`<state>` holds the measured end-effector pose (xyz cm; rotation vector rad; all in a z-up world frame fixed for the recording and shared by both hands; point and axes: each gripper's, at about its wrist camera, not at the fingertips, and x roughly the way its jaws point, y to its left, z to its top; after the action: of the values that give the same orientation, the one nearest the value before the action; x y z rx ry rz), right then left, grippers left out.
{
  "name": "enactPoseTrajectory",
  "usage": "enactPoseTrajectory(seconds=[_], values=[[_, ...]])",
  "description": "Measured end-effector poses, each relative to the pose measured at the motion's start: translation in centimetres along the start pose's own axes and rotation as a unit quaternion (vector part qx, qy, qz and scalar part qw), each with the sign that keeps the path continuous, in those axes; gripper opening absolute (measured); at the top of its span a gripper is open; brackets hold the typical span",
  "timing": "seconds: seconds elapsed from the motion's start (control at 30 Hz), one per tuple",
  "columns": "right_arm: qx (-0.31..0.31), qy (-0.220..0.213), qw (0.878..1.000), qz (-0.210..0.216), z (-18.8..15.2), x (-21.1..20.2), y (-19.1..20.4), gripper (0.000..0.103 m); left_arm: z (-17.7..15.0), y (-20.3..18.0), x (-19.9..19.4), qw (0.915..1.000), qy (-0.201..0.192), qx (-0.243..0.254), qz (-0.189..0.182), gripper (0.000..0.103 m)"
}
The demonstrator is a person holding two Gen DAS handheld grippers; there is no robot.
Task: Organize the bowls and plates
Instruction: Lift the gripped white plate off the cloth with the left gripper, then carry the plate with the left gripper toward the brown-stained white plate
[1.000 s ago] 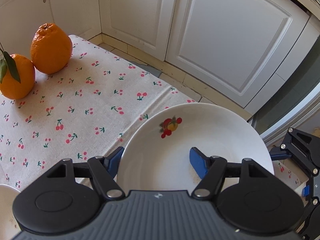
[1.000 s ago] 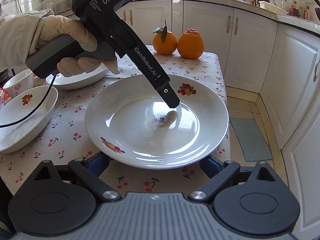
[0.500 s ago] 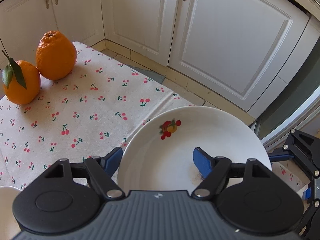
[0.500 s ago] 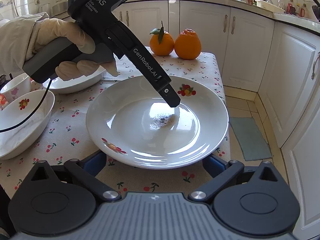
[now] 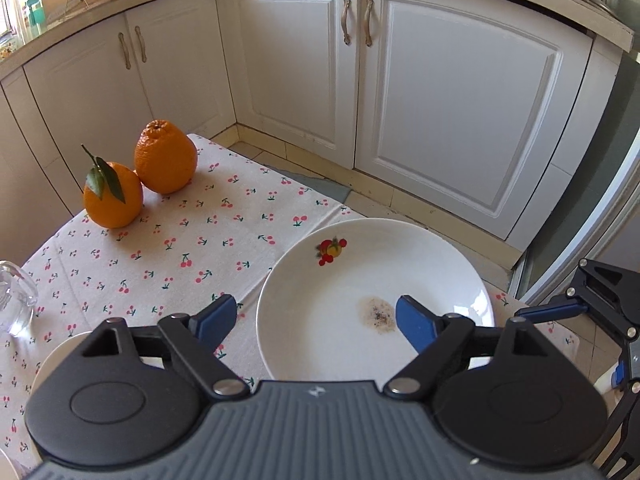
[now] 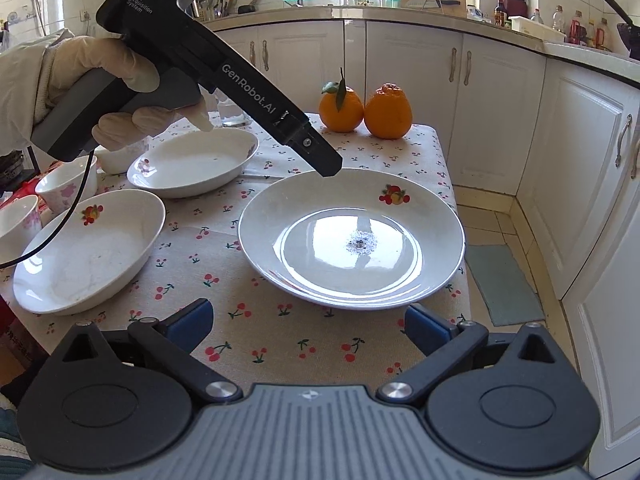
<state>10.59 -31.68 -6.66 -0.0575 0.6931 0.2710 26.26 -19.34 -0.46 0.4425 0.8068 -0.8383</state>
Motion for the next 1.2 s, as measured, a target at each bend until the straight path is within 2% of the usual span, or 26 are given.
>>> enactPoseTrajectory(seconds=[0.33,0.57,0.87,1.2], values=[[-0.003,-0.022,1.000,-0.009,-0.5,-2.7,2.4,0.103,-2.8,-2.1,-4.6,0.9994,-0.017,0.000,0.032,0.087],[-0.004,-0.042,0.999,-0.012,-0.8,-4.1,3.6,0.103,-6.1,-3.5,-7.7,0.9971,-0.042,-0.006,0.064,0.087],[0.000,-0.051,0.999,-0.005,-1.3,-5.0,4.6,0.103,-12.4,-4.5,-11.2,0.9902,-0.065,-0.064,0.106,0.089],[-0.024,-0.038,0.998,0.035,-1.7,-4.2,6.2,0.103,-18.2,-3.9,-13.3,0.9763,-0.055,-0.128,0.166,0.091]])
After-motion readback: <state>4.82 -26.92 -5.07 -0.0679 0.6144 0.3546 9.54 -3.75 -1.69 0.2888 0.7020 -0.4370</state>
